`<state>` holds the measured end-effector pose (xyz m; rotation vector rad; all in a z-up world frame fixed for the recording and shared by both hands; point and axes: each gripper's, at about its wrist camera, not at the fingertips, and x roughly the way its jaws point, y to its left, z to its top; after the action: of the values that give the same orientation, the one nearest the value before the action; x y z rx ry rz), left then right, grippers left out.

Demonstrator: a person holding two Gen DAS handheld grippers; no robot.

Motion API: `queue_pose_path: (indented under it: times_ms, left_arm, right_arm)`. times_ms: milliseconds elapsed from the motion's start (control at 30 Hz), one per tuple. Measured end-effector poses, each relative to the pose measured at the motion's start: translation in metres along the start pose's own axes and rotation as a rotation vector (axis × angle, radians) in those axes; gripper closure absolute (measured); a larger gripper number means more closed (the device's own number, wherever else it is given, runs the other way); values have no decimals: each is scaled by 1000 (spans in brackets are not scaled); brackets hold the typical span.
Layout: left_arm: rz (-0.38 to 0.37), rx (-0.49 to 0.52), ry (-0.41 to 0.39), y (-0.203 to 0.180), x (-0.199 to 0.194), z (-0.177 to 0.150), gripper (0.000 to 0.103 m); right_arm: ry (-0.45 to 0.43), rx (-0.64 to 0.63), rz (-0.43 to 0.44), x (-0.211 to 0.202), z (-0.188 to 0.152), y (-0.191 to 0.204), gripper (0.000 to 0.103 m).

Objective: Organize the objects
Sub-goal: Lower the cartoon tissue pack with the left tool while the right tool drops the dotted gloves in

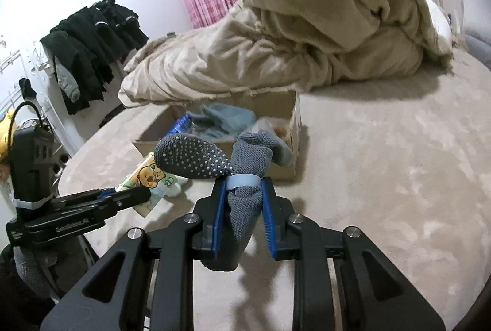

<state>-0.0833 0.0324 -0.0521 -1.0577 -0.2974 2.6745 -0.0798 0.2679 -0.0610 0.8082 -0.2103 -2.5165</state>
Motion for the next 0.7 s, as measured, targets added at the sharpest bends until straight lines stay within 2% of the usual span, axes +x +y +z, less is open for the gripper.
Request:
queue_pose_path:
  times_ms: [367, 700]
  left_arm:
    - [-28, 16, -91, -6, -50, 40, 79]
    - [-16, 44, -143, 3, -48, 92, 79]
  right_arm:
    - [-92, -91, -3, -28, 51, 27, 79]
    - [-108, -135, -30, -4, 99, 16, 79]
